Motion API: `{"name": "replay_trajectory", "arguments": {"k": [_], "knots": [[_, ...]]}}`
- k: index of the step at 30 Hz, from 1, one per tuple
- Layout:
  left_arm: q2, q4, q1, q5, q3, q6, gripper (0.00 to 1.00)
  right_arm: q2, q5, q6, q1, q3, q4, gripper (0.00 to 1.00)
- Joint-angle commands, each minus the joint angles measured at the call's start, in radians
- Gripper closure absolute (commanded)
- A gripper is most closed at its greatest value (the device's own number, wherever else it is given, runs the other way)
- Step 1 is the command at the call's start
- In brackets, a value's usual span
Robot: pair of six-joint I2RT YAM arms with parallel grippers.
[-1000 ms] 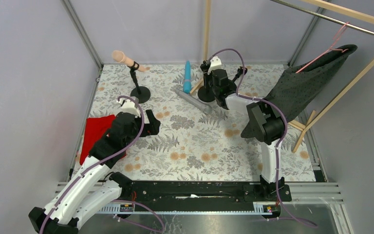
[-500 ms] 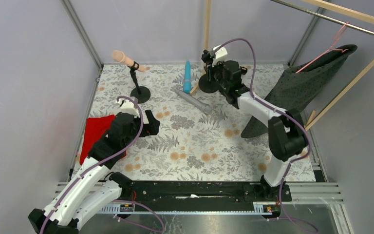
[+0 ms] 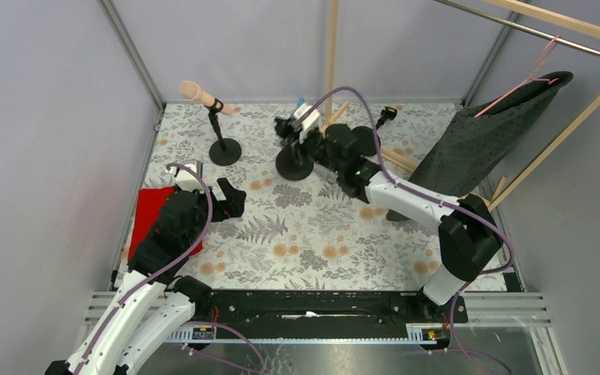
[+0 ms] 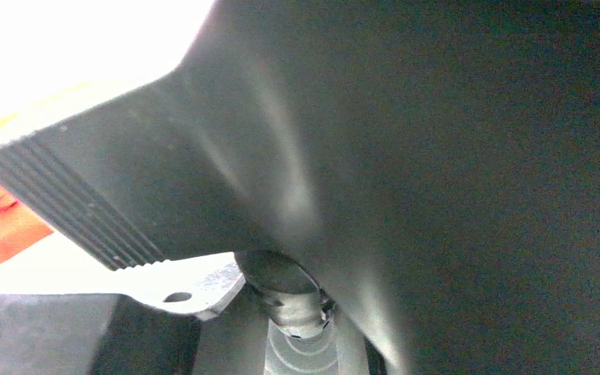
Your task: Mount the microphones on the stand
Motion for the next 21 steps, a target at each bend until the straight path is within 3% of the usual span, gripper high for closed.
{"name": "replay_trajectory", "arguments": {"k": [1, 8, 17, 18, 21], "knots": [[-0.028, 0.036, 0.012, -0.030, -0.006, 0.013, 0.01, -0.007, 0.049, 0.007, 0.099, -0.034, 0.114, 0.95], [-0.045, 0.033, 0.026, -0.048, -0.006, 0.011, 0.01, -0.035, 0.105, 0.055, 0.232, -0.194, 0.210, 0.94], [-0.031, 0.036, 0.055, -0.033, -0.008, 0.010, 0.01, -0.003, 0.001, 0.136, 0.286, -0.373, 0.420, 0.90], [-0.030, 0.037, 0.058, -0.033, -0.008, 0.010, 0.01, 0.001, -0.009, 0.139, 0.287, -0.379, 0.427, 0.86], [-0.029, 0.037, 0.065, -0.027, -0.010, 0.012, 0.01, 0.010, -0.037, 0.132, 0.289, -0.386, 0.417, 0.61]]}}
